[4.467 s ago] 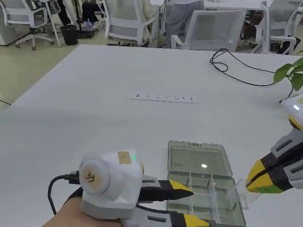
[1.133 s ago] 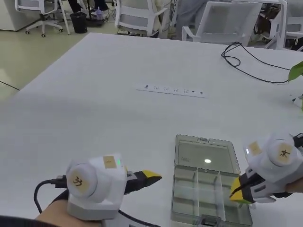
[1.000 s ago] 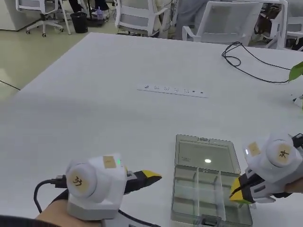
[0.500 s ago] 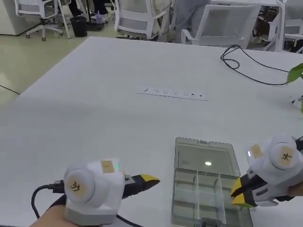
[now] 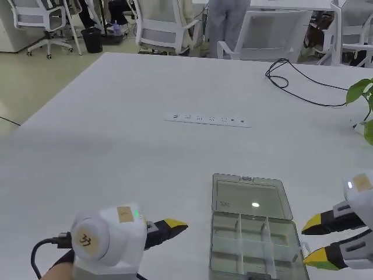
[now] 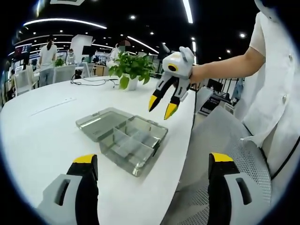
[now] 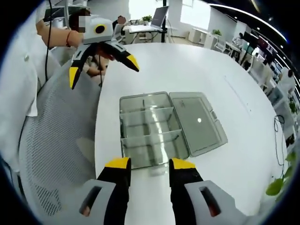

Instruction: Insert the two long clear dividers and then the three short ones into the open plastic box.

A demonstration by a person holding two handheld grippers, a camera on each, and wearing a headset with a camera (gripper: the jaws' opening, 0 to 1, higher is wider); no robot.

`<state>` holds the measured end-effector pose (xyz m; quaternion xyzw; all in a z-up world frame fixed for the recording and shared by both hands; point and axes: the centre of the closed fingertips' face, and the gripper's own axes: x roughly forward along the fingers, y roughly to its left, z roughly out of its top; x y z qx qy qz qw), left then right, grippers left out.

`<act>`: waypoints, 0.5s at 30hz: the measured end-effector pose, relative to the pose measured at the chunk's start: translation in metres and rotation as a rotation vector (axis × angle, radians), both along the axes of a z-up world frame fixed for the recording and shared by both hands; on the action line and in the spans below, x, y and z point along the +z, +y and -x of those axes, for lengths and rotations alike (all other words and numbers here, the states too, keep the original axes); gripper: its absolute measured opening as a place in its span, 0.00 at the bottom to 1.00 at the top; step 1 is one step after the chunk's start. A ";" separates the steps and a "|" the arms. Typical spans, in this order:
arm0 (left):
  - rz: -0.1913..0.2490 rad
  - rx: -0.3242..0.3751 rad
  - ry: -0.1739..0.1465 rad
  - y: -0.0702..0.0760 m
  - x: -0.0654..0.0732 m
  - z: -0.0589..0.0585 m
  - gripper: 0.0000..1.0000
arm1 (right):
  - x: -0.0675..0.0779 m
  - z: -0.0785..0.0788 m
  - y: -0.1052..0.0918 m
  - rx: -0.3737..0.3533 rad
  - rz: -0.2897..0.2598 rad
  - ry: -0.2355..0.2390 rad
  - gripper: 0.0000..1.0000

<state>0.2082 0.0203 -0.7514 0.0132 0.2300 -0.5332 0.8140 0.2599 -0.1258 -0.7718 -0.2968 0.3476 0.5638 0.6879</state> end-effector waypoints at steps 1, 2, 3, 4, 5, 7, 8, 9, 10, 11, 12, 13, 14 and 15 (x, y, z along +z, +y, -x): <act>-0.004 -0.003 -0.001 0.000 0.000 0.000 1.00 | 0.002 0.002 -0.001 -0.016 -0.015 0.000 0.36; -0.005 -0.004 -0.002 0.001 -0.001 0.000 1.00 | 0.005 0.005 -0.002 -0.034 -0.033 -0.001 0.38; -0.008 -0.003 -0.001 0.001 -0.001 0.000 1.00 | 0.006 0.007 -0.004 -0.042 -0.041 -0.004 0.40; -0.010 -0.003 -0.001 0.002 -0.001 0.000 1.00 | 0.008 0.010 -0.006 -0.052 -0.050 -0.010 0.42; -0.012 -0.004 -0.002 0.002 -0.001 0.001 1.00 | 0.008 0.012 -0.007 -0.058 -0.052 -0.013 0.44; -0.015 -0.007 -0.002 0.002 -0.002 0.001 1.00 | 0.009 0.016 -0.010 -0.074 -0.065 -0.018 0.48; -0.017 -0.008 -0.005 0.003 -0.002 0.002 1.00 | 0.010 0.020 -0.011 -0.086 -0.077 -0.021 0.50; -0.020 -0.007 -0.006 0.003 -0.002 0.002 1.00 | 0.011 0.022 -0.012 -0.093 -0.084 -0.025 0.52; -0.022 -0.007 -0.007 0.004 -0.002 0.002 1.00 | 0.011 0.024 -0.012 -0.099 -0.093 -0.030 0.54; -0.023 -0.006 -0.007 0.004 -0.002 0.002 1.00 | 0.011 0.027 -0.014 -0.107 -0.106 -0.037 0.56; -0.026 -0.007 -0.011 0.004 -0.002 0.002 1.00 | 0.011 0.030 -0.014 -0.116 -0.120 -0.037 0.59; -0.028 -0.008 -0.019 0.004 -0.002 0.003 1.00 | 0.010 0.032 -0.015 -0.123 -0.129 -0.036 0.61; -0.031 -0.008 -0.024 0.005 -0.001 0.003 1.00 | 0.009 0.034 -0.017 -0.129 -0.134 -0.036 0.63; -0.033 -0.008 -0.021 0.005 -0.002 0.003 1.00 | 0.008 0.037 -0.018 -0.139 -0.142 -0.036 0.66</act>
